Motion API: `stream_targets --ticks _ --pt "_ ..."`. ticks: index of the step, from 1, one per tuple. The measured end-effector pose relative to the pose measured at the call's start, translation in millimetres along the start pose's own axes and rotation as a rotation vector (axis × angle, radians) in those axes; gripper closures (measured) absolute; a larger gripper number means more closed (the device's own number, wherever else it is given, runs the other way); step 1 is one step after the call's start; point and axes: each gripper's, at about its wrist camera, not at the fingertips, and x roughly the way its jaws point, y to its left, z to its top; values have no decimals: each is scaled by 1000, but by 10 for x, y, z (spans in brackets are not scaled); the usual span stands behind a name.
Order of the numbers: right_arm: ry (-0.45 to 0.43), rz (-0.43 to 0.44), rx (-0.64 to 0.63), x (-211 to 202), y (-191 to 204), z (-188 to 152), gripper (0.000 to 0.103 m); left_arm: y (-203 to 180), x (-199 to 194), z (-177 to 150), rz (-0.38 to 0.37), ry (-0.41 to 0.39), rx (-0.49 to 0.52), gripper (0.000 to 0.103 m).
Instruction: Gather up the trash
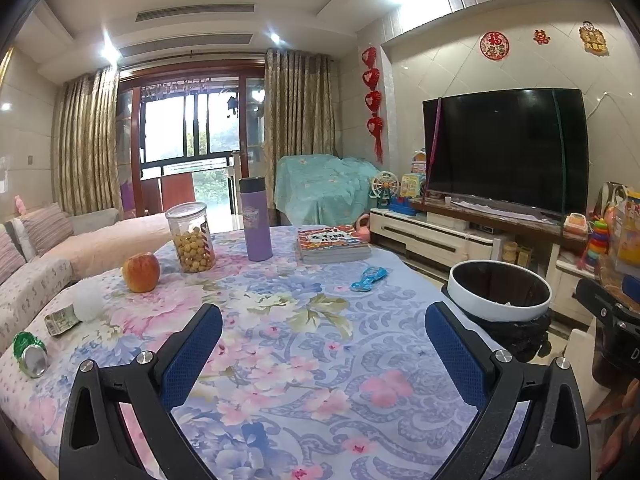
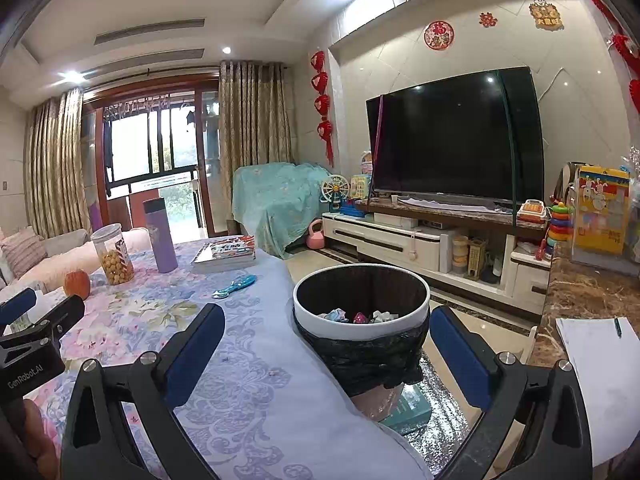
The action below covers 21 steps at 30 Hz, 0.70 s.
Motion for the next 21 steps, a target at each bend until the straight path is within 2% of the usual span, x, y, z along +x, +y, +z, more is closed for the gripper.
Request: stream_targets --ticks 21 --pt "-8 2 6 -30 29 12 0 -7 10 -12 -6 4 8 0"
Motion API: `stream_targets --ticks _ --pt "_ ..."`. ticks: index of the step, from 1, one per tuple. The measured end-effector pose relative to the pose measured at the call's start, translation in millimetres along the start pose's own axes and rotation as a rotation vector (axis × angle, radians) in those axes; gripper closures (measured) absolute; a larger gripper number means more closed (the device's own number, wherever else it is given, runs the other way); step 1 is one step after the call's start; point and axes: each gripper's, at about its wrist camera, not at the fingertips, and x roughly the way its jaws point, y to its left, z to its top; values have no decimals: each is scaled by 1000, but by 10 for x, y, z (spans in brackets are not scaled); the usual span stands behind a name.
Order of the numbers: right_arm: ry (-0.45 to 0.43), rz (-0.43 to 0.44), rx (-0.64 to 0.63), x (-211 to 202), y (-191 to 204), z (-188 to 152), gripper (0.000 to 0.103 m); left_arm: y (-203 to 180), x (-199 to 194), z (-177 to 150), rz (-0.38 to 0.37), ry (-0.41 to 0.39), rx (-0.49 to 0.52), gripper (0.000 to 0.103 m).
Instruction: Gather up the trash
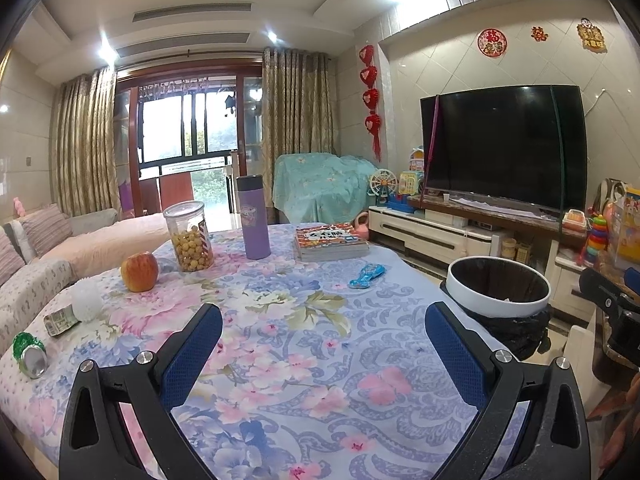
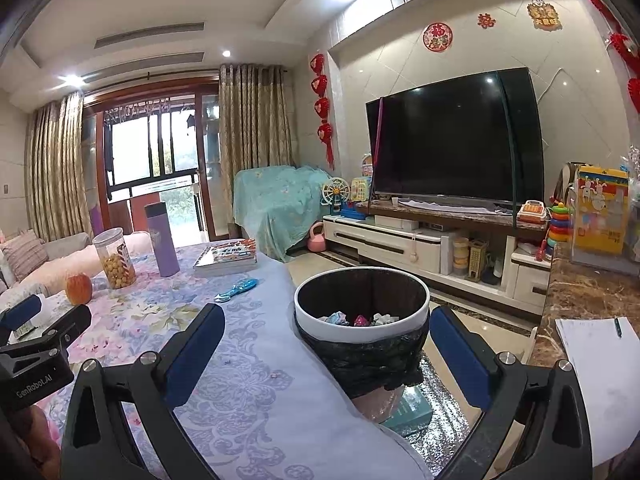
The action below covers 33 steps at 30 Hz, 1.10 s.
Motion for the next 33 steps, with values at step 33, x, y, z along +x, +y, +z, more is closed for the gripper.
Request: stream_targets --ticks 33 --pt "-10 11 1 -6 34 24 0 62 44 -40 -13 10 6 0"
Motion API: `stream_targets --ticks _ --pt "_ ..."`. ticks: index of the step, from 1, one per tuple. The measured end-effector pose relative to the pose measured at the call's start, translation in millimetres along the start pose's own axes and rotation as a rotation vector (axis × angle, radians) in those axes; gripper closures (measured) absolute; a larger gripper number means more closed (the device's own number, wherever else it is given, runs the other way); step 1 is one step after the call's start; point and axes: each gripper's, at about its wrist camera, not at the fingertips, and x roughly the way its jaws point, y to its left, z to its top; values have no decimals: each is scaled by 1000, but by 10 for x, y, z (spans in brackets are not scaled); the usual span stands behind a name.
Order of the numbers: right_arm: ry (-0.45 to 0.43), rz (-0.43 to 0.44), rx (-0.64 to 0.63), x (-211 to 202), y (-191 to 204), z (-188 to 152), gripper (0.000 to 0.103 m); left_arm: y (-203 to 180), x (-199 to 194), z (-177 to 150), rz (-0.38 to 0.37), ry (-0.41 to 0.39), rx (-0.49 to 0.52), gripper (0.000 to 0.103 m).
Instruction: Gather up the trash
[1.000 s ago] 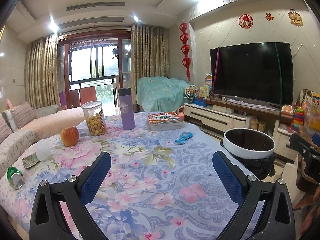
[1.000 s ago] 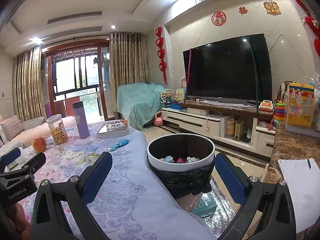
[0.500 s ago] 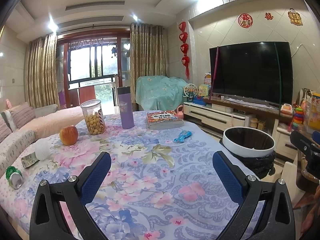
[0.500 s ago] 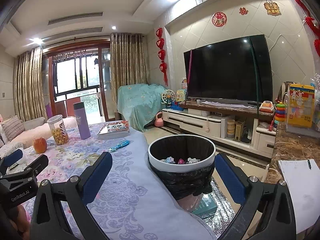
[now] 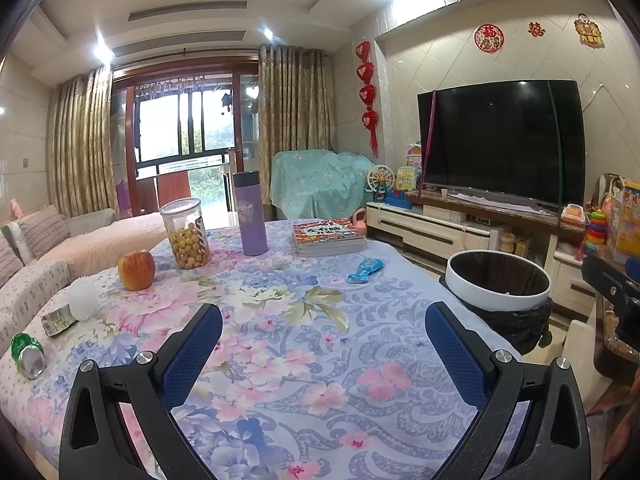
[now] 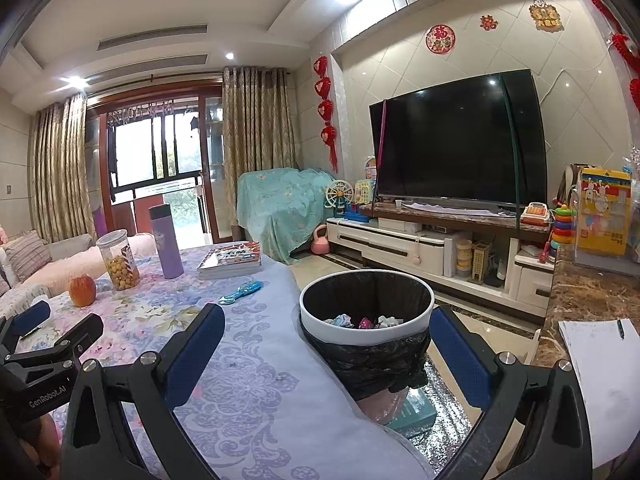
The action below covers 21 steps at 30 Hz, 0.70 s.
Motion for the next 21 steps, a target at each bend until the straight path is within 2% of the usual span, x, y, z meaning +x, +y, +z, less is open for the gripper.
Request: stream_targets --ticks 21 --pt "1 9 4 7 39 14 0 16 43 -14 -11 11 5 0"
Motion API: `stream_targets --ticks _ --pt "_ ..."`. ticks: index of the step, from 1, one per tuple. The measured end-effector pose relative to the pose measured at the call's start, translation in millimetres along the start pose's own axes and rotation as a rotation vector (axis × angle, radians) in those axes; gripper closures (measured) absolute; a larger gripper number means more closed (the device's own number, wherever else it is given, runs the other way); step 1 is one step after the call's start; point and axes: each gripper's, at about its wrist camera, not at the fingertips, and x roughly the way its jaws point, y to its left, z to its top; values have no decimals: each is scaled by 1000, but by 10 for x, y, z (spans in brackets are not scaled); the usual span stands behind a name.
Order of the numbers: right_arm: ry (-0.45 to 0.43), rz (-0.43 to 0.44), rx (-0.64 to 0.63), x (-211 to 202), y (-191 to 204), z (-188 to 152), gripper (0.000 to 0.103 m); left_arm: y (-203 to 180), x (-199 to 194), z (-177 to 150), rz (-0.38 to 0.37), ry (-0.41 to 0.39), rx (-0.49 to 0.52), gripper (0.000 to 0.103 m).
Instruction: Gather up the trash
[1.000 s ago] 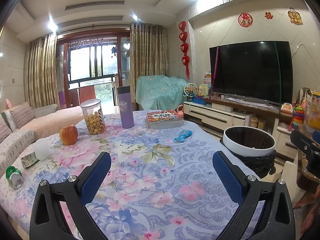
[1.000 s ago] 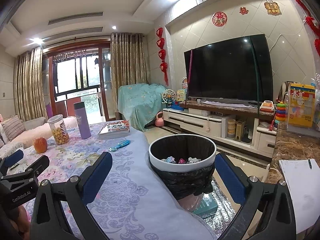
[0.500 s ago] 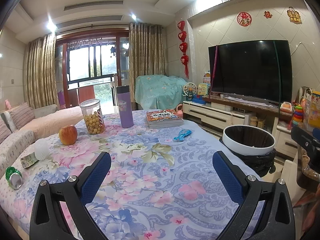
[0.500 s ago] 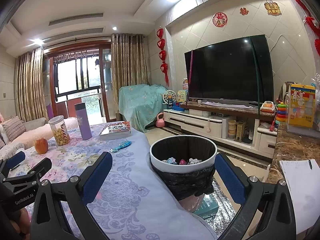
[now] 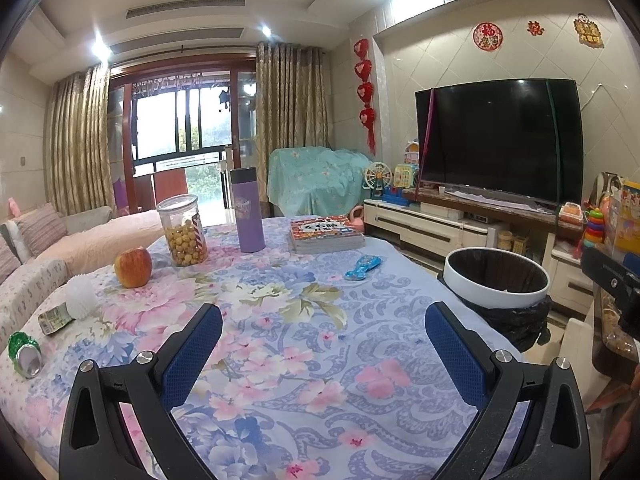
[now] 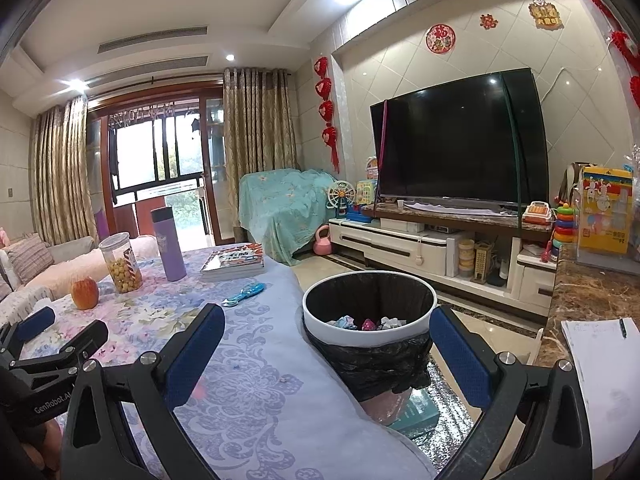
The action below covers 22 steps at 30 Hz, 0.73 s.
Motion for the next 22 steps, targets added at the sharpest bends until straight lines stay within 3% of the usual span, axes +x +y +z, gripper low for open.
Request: stream_targets --ticks 22 --pt "27 34 23 170 -16 -23 0 20 -22 12 -25 -15 7 0"
